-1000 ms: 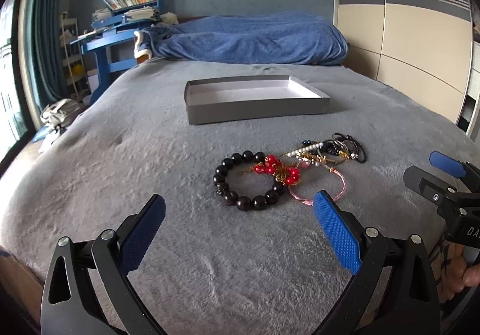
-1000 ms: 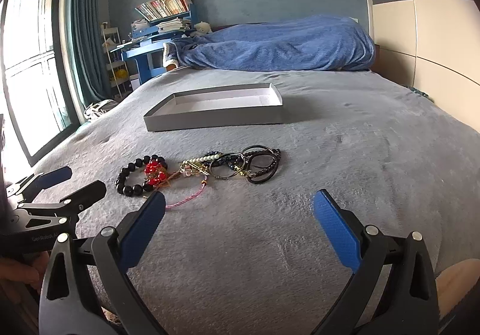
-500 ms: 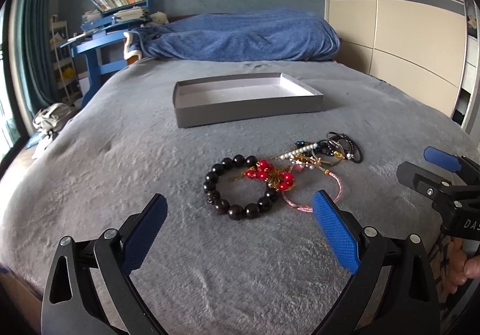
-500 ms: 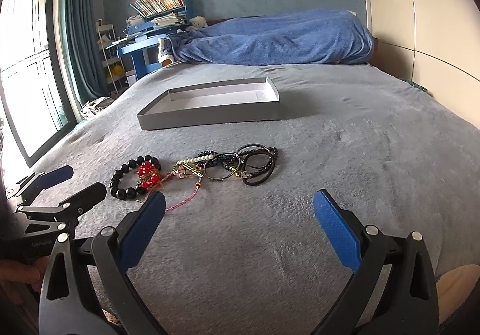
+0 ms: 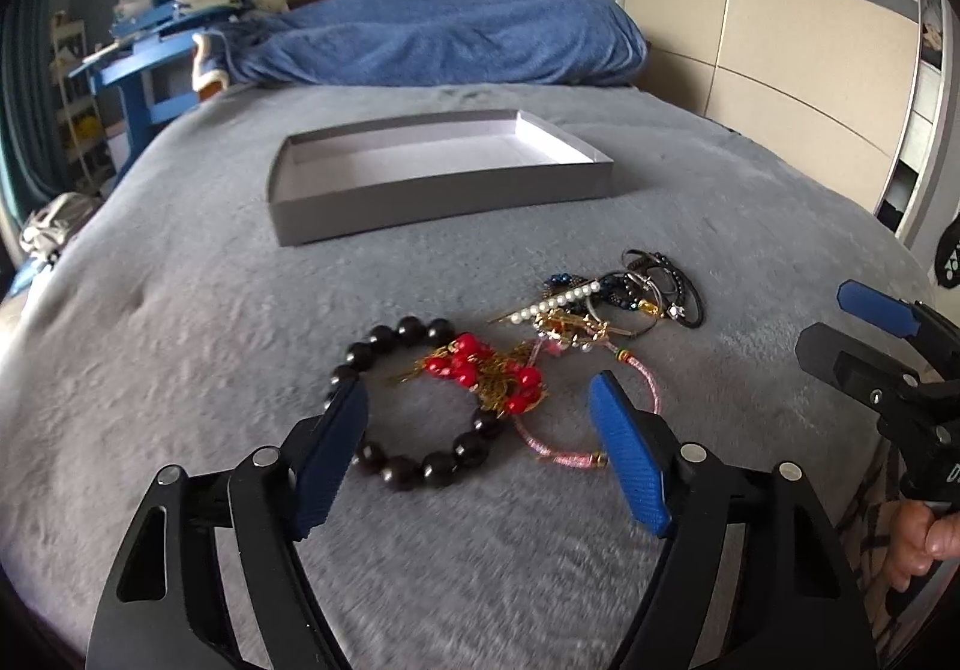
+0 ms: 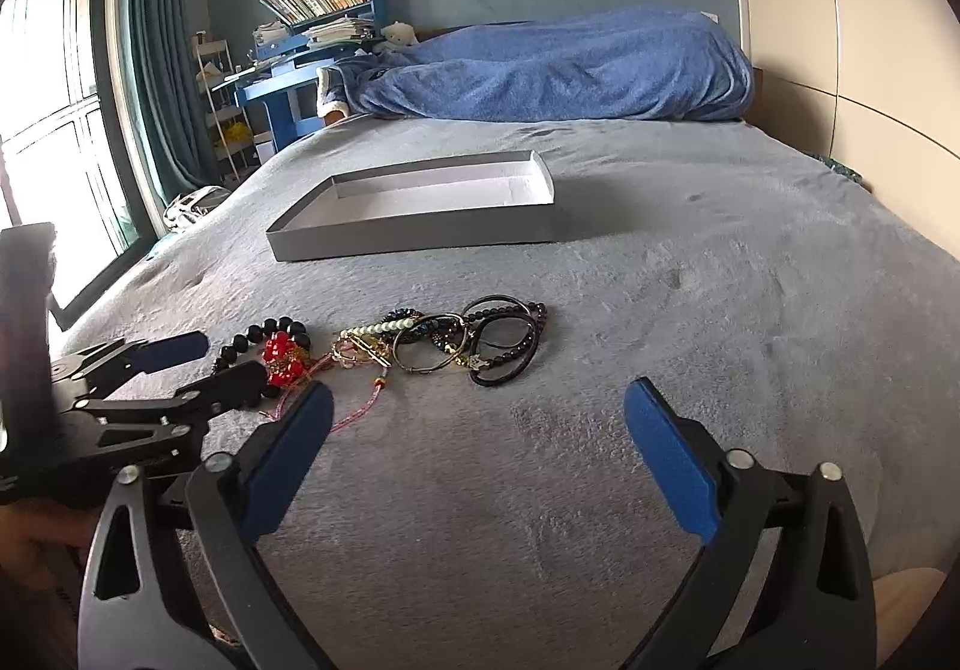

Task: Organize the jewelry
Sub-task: 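Grasp the red beaded ornament with the left gripper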

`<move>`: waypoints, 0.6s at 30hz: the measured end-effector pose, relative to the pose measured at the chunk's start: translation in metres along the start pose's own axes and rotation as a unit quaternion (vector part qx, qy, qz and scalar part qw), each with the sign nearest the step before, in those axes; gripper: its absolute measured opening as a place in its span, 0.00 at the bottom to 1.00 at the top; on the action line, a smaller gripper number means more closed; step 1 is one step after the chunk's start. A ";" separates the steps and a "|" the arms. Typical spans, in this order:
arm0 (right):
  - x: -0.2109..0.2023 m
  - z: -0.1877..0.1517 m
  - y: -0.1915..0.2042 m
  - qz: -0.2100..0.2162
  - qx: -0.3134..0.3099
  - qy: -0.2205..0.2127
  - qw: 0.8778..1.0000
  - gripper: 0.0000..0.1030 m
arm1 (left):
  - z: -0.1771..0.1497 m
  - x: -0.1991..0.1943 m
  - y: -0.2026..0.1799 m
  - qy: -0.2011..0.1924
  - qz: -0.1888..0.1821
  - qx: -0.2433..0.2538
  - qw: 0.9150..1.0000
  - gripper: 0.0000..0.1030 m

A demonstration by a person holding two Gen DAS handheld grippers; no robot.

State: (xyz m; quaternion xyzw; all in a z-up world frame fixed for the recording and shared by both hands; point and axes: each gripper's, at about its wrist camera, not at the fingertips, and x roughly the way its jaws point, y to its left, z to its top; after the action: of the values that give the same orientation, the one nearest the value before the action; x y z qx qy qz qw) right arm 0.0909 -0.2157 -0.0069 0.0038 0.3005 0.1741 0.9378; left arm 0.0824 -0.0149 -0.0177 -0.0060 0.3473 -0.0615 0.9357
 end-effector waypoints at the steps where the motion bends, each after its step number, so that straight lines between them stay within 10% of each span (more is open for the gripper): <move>1: 0.001 0.000 0.000 0.001 0.001 0.002 1.000 0.85 | 0.002 0.002 -0.001 0.001 -0.001 0.002 1.000 0.74; 10: 0.013 0.004 -0.002 0.012 0.000 0.028 1.000 0.72 | 0.013 0.032 -0.002 0.038 0.001 0.007 0.999 0.59; 14: 0.020 0.009 0.001 0.022 -0.006 0.038 0.999 0.72 | 0.011 0.037 0.000 0.053 -0.013 0.001 0.999 0.30; 18: 0.032 0.016 0.009 0.039 -0.021 0.049 0.998 0.68 | 0.011 0.027 -0.001 0.032 -0.031 0.007 0.999 0.21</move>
State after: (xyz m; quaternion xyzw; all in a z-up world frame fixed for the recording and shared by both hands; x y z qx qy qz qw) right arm 0.1212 -0.1955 -0.0105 -0.0126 0.3424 0.2169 0.9141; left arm 0.1093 -0.0196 -0.0267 -0.0080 0.3761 -0.0934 0.9218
